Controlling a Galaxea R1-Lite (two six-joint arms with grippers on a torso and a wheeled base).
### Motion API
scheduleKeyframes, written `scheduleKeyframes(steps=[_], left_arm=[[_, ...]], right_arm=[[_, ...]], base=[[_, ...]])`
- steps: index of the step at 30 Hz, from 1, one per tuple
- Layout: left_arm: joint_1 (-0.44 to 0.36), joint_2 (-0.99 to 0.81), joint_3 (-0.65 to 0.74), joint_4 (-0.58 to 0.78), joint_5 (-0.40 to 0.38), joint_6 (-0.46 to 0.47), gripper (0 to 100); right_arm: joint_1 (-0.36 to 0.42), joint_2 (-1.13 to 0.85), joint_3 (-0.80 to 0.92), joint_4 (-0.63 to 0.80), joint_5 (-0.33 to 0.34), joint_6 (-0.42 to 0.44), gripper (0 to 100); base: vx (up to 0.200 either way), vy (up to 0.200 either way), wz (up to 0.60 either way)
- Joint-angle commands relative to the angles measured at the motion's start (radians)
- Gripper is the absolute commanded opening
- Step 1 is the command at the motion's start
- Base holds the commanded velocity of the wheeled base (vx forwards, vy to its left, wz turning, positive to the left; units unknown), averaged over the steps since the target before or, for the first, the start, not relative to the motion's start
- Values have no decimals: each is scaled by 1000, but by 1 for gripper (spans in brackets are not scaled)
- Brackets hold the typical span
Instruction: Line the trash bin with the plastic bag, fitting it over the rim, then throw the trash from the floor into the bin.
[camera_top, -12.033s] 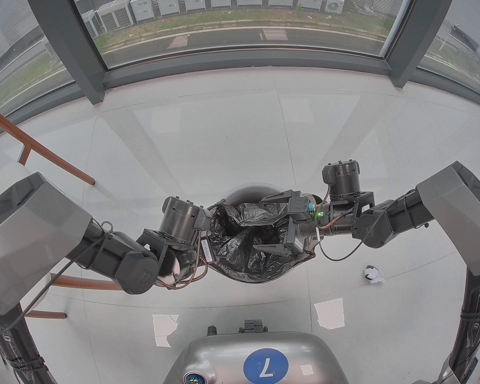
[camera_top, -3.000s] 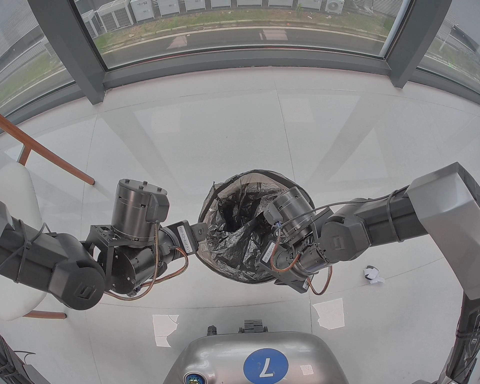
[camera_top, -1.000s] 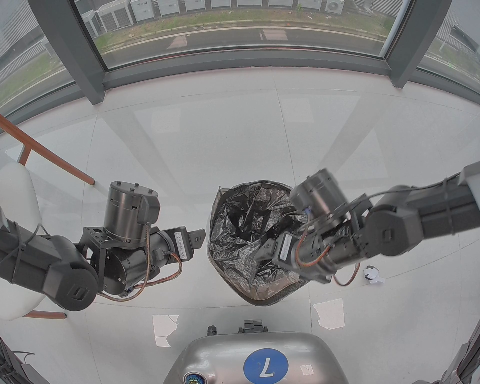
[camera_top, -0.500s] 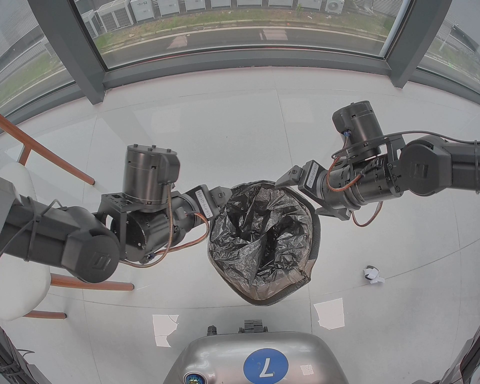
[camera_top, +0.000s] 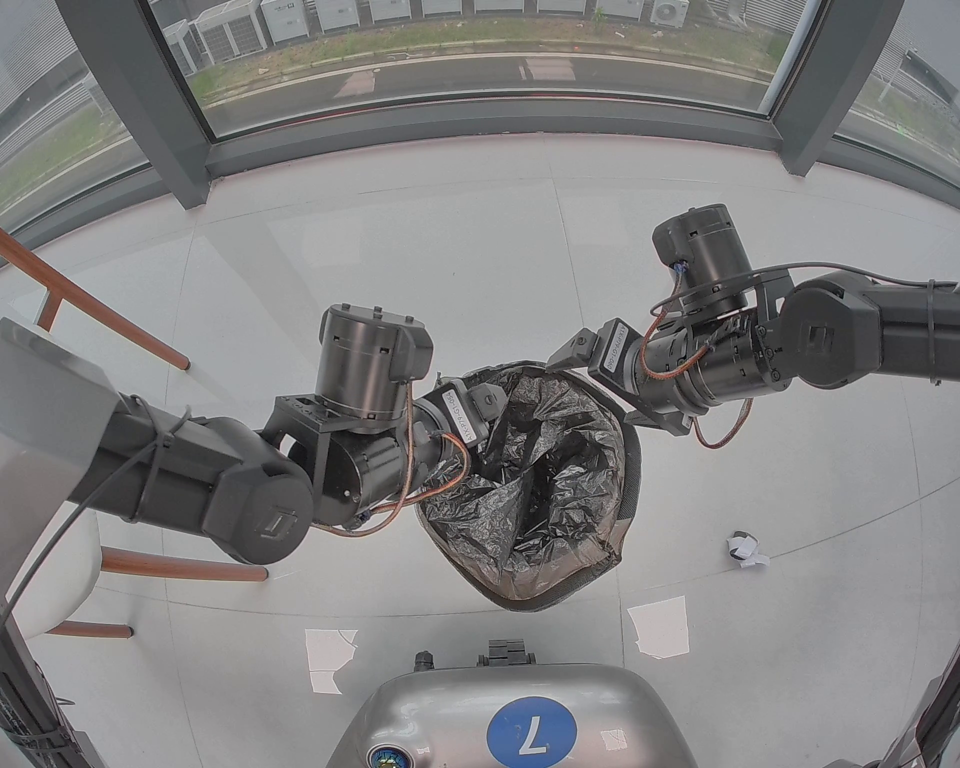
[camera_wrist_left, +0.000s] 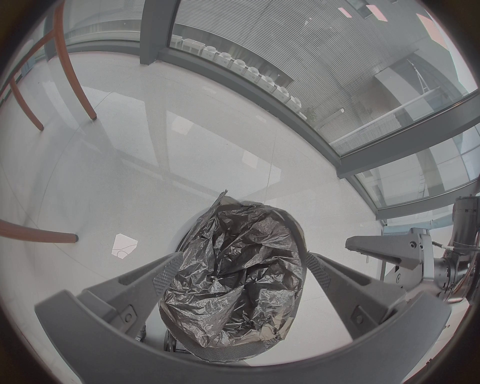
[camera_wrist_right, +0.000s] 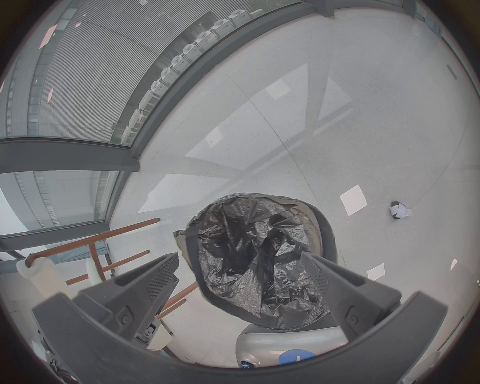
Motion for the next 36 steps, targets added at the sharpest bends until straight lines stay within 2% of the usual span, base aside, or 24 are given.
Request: scheduleKeyframes(steps=[1, 7, 24, 31, 36], left_arm=[[-17, 35, -22, -2, 0, -18, 100], [-28, 84, -46, -2, 3, -43, 100], [-15, 139, -77, -2, 9, -32, 100], [29, 139, -68, -2, 32, 68, 100], [46, 137, -76, -4, 32, 78, 100]], right_arm=[[-14, 44, 1, 0, -4, 2, 100], [-34, 52, -3, -7, 4, 0, 100], [-47, 50, 4, -49, 7, 2, 100], [-47, 52, 6, -49, 7, 2, 100], [-47, 52, 10, -49, 7, 4, 100]], base=[[0, 0, 0], [0, 0, 0], [0, 0, 0], [0, 0, 0], [0, 0, 0]])
